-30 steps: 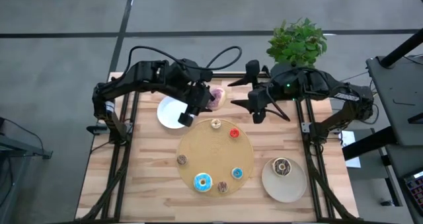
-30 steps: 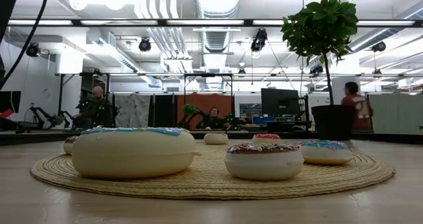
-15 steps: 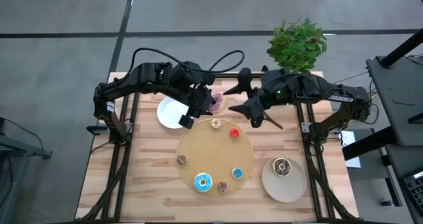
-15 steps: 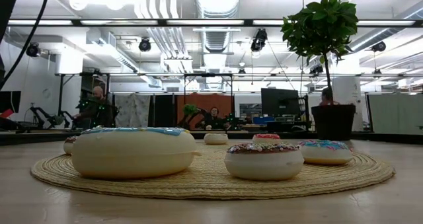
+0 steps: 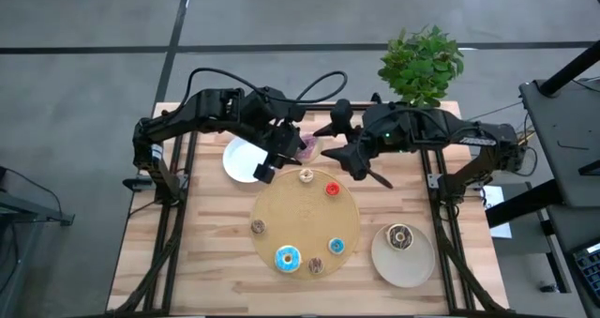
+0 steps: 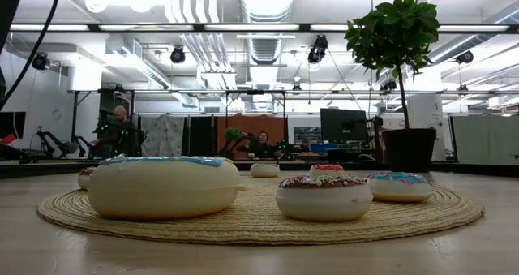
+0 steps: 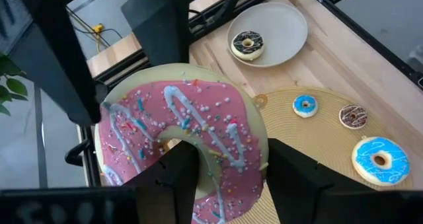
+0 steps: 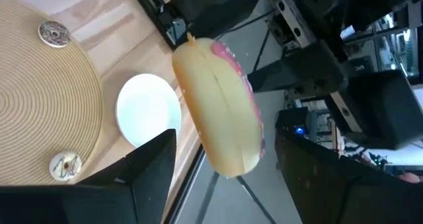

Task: Pick & Place donuts
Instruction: Put the large pink donut into the gray plate

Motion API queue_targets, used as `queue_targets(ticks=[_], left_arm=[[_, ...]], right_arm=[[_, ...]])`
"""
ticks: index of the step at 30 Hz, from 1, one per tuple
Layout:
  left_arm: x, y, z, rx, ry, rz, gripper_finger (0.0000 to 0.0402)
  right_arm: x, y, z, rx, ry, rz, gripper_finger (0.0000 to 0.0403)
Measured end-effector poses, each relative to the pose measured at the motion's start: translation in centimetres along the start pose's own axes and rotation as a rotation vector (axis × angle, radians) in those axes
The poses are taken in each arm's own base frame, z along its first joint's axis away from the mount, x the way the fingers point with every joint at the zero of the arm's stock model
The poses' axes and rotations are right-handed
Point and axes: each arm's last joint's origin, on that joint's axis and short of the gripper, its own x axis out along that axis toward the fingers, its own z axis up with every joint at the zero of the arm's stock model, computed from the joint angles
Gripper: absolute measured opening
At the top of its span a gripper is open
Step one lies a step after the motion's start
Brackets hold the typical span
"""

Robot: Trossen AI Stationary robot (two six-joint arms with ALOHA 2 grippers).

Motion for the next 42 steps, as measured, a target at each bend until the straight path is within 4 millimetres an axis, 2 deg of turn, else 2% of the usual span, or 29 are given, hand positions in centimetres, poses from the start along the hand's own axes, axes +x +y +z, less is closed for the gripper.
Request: queue_targets(ticks=[11, 21, 30, 35, 42], left_arm=[[0.0, 0.0, 0.0, -0.001, -0.002, -0.002, 0.0138], [0.0, -0.1, 0.0, -0.002, -0.009, -0.017, 0.0138], [0.0, -0.1, 0.0, -0.013, -0.008, -0.018, 0.0138], [0.0, -0.1, 0.0, -0.013, -0.008, -0.018, 0.0138], [0.0, -0.1, 0.0, -0.013, -0.008, -0.017, 0.0138]], right_arm=[[-0.1, 0.1, 0.3, -0.005, -0.012, -0.004, 0.0247], [1.1, 0.6, 0.6, -0.012, -0.002, 0.023, 0.0231], [0.9, 0.5, 0.6, 0.001, -0.004, 0.019, 0.0219], [0.8, 0.5, 0.6, 0.005, -0.002, 0.012, 0.0195], [0.8, 0.5, 0.6, 0.005, 0.007, 0.004, 0.0135]])
